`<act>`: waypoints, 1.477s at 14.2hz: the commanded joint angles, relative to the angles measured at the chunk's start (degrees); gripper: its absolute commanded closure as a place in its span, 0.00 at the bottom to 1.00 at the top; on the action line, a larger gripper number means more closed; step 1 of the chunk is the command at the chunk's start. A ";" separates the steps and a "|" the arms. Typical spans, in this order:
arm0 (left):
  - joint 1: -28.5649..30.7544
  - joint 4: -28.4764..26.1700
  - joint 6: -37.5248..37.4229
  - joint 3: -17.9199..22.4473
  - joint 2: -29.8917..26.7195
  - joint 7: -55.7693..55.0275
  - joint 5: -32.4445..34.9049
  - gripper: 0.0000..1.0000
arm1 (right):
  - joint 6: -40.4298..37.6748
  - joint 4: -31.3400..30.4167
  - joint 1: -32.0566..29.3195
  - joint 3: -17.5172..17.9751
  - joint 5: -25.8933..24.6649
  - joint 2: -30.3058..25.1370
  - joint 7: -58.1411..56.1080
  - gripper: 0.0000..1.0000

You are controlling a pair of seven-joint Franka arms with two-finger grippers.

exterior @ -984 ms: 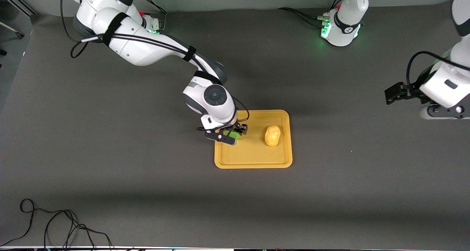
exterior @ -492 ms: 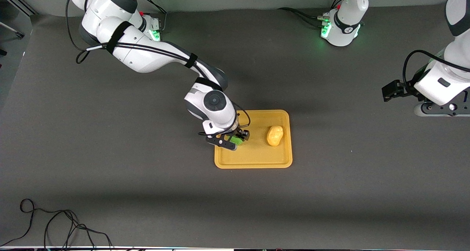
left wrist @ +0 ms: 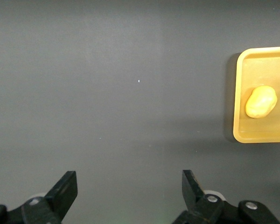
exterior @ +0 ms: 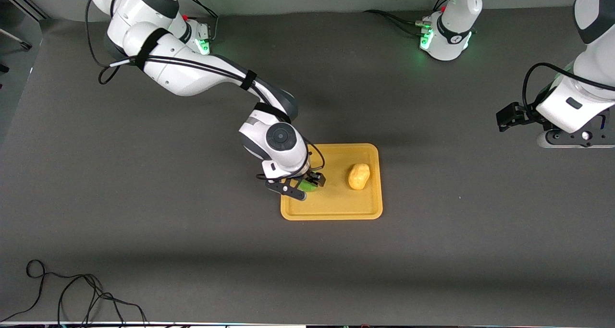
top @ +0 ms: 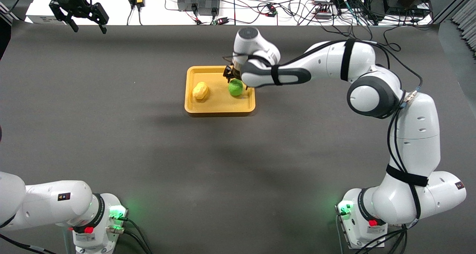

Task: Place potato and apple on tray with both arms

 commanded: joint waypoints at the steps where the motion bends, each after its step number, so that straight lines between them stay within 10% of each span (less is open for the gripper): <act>1: 0.21 -2.04 0.19 0.29 -1.92 1.63 -1.37 0.00 | -11.46 1.50 -4.64 6.30 1.71 -5.96 -5.58 0.00; 4: 0.21 -1.78 -0.25 0.82 -1.92 2.34 -1.55 0.00 | -20.62 4.05 -6.23 -0.33 9.08 -12.56 -22.41 0.00; 7: 0.12 -1.69 -1.13 2.75 -2.10 5.68 -4.26 0.00 | -21.69 2.04 -5.96 -15.36 22.25 -21.35 -34.48 0.00; 12: 0.12 -1.87 -1.66 3.01 -2.10 6.03 -4.36 0.00 | -20.73 -11.22 -5.61 -33.65 31.33 -37.16 -67.44 0.00; 17: -0.06 -1.87 -1.40 2.93 -3.51 4.19 -3.84 0.00 | -16.17 -26.06 -5.61 -40.79 31.61 -52.01 -76.62 0.00; 21: 0.03 -2.13 -0.52 3.01 -2.89 4.10 -3.66 0.00 | -15.71 -27.06 -5.70 -43.16 35.09 -53.71 -79.27 0.00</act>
